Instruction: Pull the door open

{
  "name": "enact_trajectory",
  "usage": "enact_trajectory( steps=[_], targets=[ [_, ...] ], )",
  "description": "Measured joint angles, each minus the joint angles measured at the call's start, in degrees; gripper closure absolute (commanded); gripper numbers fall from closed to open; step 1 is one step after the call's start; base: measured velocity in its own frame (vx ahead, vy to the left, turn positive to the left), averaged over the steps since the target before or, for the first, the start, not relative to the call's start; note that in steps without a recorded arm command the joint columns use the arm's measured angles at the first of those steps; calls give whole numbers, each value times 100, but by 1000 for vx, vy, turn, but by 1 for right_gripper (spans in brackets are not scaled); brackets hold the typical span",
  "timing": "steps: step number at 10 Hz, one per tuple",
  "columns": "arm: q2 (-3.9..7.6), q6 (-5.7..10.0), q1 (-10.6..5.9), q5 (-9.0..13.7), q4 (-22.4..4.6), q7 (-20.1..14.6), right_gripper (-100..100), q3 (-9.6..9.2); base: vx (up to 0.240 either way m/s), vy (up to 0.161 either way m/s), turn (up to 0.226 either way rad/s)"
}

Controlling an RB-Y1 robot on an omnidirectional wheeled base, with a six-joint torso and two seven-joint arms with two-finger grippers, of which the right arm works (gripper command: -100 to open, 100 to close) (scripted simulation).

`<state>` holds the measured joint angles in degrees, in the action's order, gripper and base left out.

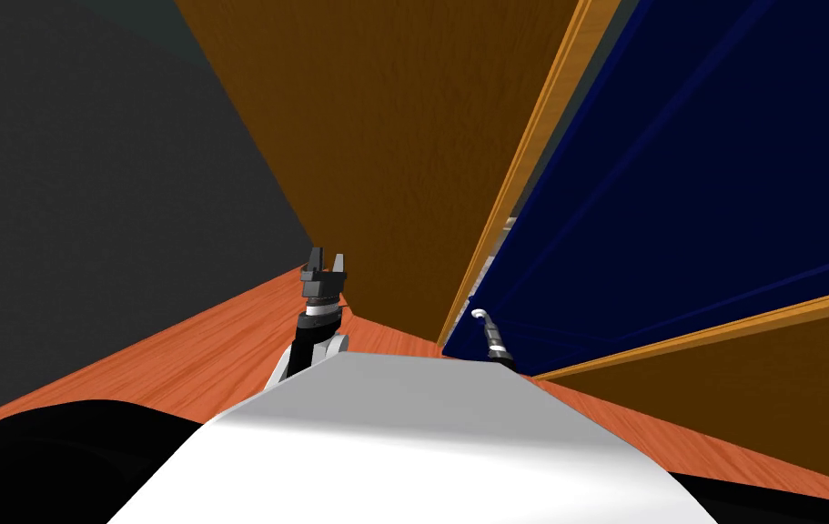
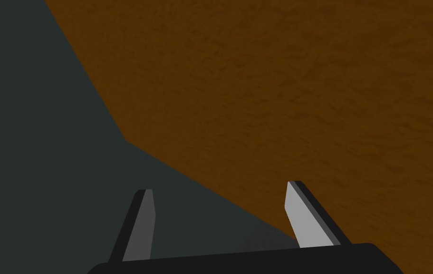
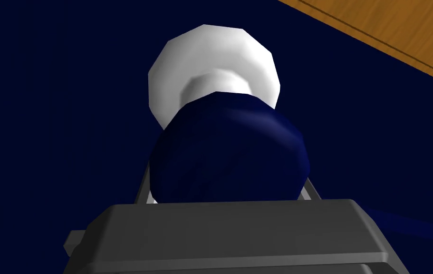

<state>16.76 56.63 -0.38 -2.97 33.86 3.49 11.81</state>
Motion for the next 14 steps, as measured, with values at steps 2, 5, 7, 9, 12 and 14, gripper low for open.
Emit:
enact_trajectory(
  steps=[2, 5, 7, 9, 12, 14],
  targets=[
    [-2, -23, -48, 141, -47, -305, 100, 3, -87, -39, 112],
    [-30, -74, -67, 270, -51, -701, 100, -5, -62, -26, 87],
    [-36, -93, -105, 361, -106, -953, 100, -9, -56, -27, 86],
    [-42, -141, -112, 504, -78, -1259, 100, -6, -87, -30, 109],
    [-74, -182, -169, 634, -145, -1658, 100, -17, -64, -27, 82],
    [-103, -291, -87, 723, 20, -1901, 100, -22, -59, -18, 79]
  ],
)
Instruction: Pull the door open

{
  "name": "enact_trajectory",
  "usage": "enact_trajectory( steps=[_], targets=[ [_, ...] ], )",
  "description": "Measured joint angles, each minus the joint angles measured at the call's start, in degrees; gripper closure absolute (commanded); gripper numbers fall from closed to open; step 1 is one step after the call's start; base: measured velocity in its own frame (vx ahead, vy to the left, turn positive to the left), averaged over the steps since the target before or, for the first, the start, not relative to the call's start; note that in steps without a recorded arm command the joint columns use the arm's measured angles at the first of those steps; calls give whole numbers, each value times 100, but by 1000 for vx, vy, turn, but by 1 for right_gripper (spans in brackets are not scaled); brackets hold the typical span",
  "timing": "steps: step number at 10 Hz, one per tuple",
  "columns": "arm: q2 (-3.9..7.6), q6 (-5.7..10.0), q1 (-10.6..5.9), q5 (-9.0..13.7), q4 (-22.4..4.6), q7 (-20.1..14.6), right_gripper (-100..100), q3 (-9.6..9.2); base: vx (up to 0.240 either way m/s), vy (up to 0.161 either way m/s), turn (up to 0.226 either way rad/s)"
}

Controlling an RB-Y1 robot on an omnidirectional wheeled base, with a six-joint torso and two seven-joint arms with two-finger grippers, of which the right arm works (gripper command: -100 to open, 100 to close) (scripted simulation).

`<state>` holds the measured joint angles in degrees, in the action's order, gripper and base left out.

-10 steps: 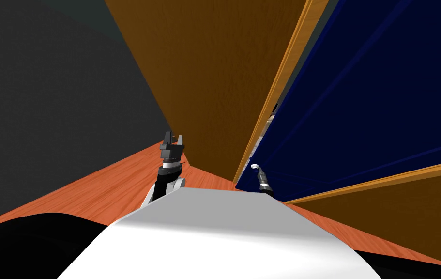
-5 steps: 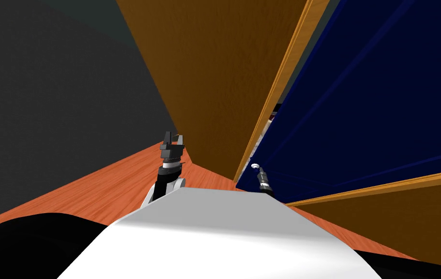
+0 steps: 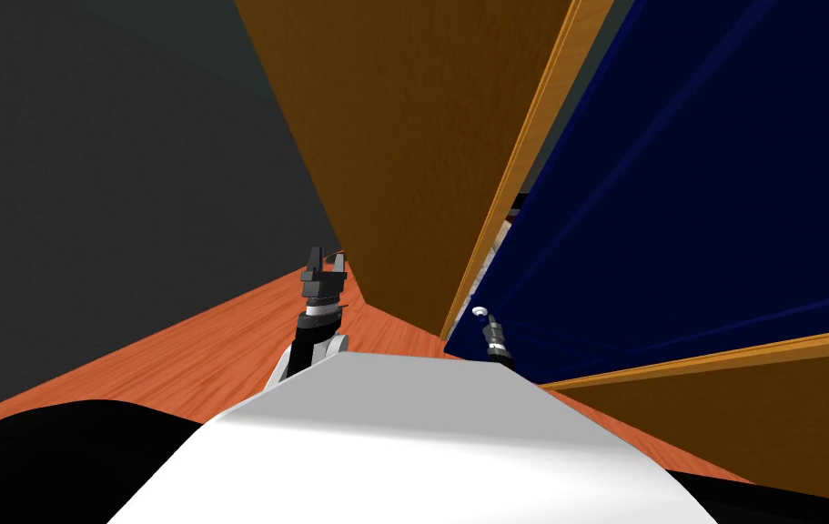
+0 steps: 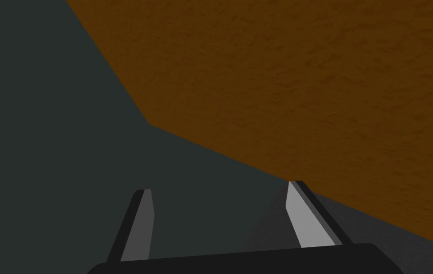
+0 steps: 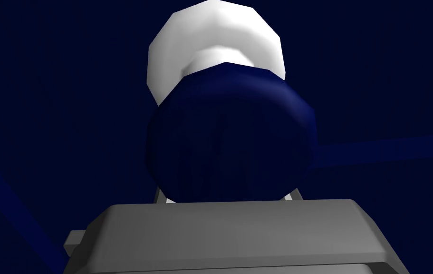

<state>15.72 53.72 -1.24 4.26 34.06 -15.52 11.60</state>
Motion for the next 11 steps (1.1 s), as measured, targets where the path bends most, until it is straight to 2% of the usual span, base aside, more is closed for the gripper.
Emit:
enact_trajectory(
  steps=[3, 4, 7, 9, 11],
  targets=[
    [18, 47, -128, 151, -223, -408, 100, -5, -56, -23, 84],
    [-12, -61, -27, 182, -8, -500, 100, -8, -62, -10, 79],
    [-60, -180, -29, 360, 51, -904, 100, -7, -83, -34, 109],
    [-36, -48, -245, 448, -332, -1181, 100, -20, -41, -2, 28],
    [-75, -188, -70, 507, -30, -1346, 100, -22, -71, -17, 122]
  ],
)
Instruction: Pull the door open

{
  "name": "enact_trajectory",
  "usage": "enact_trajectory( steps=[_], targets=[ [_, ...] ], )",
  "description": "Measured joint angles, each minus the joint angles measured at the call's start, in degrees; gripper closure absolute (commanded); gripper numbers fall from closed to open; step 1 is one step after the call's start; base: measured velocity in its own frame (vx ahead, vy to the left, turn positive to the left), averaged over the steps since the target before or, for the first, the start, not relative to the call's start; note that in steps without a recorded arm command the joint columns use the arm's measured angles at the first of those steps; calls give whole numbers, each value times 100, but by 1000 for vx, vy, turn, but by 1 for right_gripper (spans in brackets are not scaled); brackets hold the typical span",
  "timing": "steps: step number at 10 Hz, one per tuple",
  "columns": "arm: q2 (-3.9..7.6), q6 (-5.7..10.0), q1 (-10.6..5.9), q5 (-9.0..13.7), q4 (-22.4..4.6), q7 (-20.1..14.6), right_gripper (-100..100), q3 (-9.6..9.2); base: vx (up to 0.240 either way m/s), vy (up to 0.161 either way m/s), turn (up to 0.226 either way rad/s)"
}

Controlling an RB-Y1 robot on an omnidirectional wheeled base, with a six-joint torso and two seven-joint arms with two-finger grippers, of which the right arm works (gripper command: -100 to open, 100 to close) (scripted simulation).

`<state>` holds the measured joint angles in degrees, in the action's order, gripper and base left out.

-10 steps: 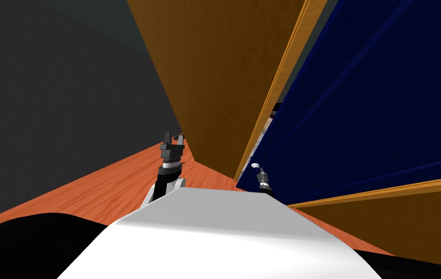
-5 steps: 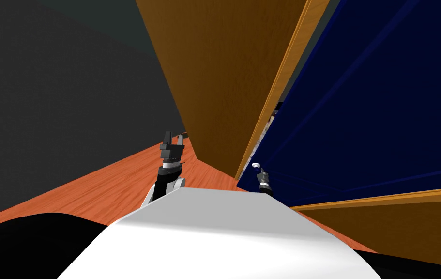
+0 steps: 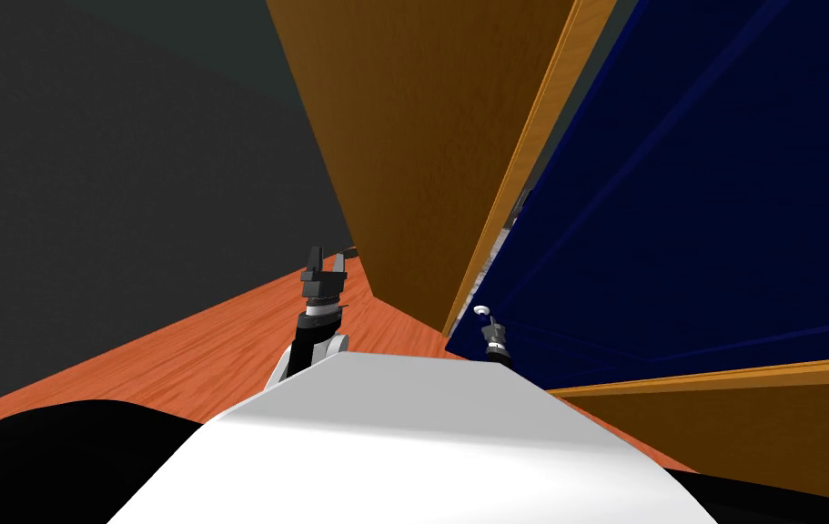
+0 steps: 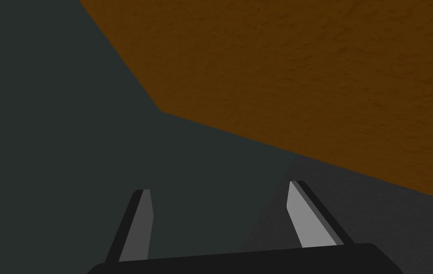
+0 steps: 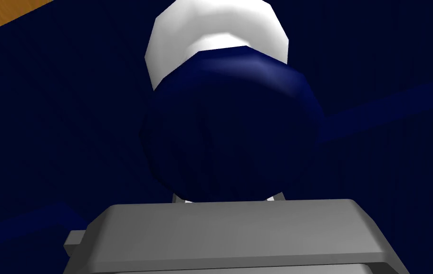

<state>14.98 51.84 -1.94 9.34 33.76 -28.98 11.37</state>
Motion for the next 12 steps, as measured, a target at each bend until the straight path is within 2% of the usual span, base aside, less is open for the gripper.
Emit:
enact_trajectory(
  steps=[1, 2, 4, 5, 6, 7, 9, 10, 11, 12],
  targets=[
    [-25, -145, 81, 84, 211, -132, 100, 12, -73, -34, 57],
    [-29, -130, -29, 120, 64, -254, 100, 9, -24, -11, 13],
    [-10, -14, -136, 174, -180, -481, 100, -8, -64, -21, 132],
    [-29, -75, -75, 251, -64, -631, 100, -3, -67, -23, 55],
    [-16, -16, -178, 281, -242, -783, 100, -17, -23, -5, -8],
    [-17, 52, -208, 286, -337, -868, 100, -29, -5, 9, -18],
    [-37, -46, -118, 292, -167, -870, 100, -28, -14, 1, 51],
    [-72, -182, 43, 343, 129, -945, 100, -13, -41, -19, 52],
    [-78, -251, 57, 369, 191, -1029, 100, -17, -30, -13, -3],
    [-80, -198, -42, 376, 40, -1061, 100, -17, -14, -6, 3]
  ],
)
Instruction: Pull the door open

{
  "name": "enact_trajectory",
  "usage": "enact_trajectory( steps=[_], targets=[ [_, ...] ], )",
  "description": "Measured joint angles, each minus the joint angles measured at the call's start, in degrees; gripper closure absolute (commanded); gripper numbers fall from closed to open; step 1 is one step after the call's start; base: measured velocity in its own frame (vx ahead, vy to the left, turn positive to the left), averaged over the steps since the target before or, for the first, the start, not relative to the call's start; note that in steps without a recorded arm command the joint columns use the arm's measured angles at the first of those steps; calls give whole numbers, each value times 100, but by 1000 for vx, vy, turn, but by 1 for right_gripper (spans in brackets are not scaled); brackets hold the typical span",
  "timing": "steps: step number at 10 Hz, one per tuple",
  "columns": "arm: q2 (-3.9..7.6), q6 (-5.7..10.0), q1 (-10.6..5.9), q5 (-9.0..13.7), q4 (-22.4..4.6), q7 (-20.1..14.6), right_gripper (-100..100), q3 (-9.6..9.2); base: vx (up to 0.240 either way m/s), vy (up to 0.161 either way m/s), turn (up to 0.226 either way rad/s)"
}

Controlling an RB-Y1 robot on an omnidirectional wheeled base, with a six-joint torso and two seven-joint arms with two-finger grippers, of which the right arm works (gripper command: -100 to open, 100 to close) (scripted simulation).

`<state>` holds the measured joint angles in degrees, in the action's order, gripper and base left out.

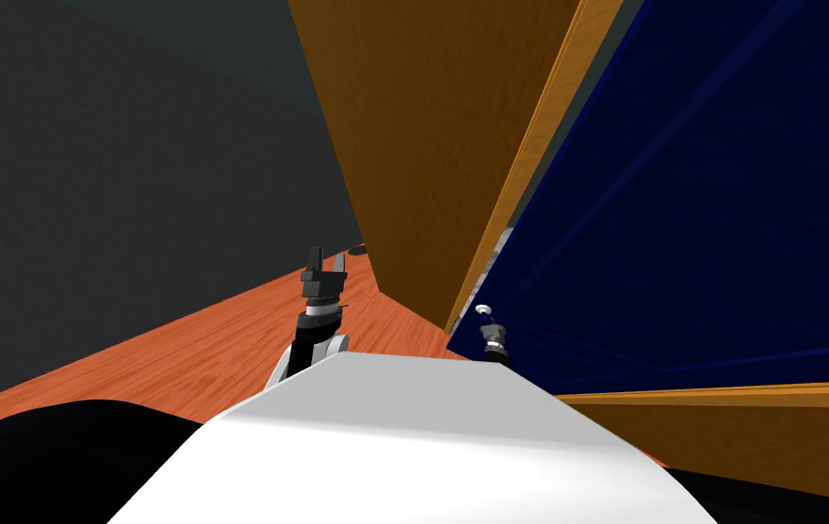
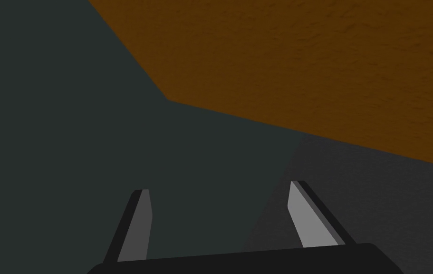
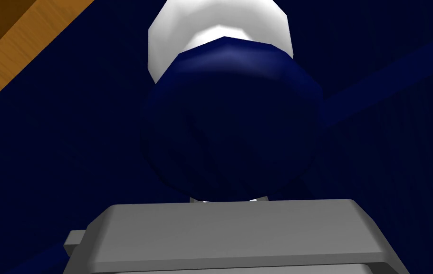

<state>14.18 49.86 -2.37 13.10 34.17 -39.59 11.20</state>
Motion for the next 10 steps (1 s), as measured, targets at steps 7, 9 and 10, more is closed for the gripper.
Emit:
enact_trajectory(
  steps=[7, 9, 10],
  targets=[
    [-15, -121, 44, 88, 149, -230, 100, -1, -17, -3, 23],
    [7, 3, -28, 81, -57, -277, 100, -17, 4, 1, -8],
    [10, 65, -99, 82, -186, -277, 100, -15, -47, -12, 69]
  ],
)
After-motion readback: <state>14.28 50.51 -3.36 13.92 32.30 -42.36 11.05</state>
